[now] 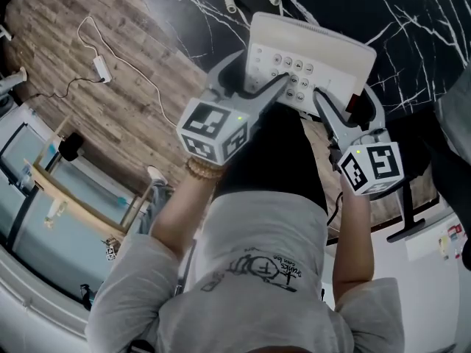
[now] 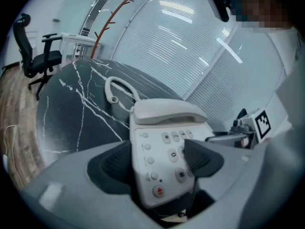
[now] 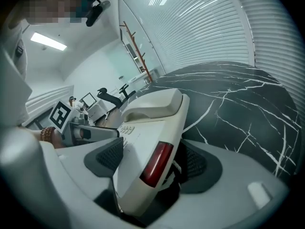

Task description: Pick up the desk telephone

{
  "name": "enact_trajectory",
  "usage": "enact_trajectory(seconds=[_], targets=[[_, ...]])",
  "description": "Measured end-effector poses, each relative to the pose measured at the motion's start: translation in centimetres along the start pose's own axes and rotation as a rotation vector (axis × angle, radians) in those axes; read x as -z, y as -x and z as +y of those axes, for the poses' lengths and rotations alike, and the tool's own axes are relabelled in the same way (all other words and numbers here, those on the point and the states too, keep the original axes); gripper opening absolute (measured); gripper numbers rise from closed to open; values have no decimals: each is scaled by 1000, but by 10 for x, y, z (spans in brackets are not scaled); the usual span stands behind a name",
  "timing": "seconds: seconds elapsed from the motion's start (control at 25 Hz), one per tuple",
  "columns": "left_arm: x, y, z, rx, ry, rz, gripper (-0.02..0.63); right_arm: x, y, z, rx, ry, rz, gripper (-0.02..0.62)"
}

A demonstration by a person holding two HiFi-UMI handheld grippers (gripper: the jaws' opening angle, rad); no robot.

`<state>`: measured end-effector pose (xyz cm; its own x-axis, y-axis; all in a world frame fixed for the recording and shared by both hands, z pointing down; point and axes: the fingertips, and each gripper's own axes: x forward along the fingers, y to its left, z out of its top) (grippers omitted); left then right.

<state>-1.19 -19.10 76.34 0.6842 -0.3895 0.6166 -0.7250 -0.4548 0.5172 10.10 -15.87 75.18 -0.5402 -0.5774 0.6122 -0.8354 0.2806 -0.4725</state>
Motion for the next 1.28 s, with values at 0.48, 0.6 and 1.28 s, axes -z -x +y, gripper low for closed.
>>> enact_trajectory(seconds=[0.48, 0.6, 1.28], targets=[[-3, 1, -5, -2, -22, 3, 348, -3, 5, 3, 15, -41, 6, 347], [-10, 5, -12, -4, -38, -10, 348, -10, 11, 4, 15, -36, -7, 344], [-98, 80, -84, -26, -129, -113, 350, -98, 91, 57, 15, -1, -126, 347]])
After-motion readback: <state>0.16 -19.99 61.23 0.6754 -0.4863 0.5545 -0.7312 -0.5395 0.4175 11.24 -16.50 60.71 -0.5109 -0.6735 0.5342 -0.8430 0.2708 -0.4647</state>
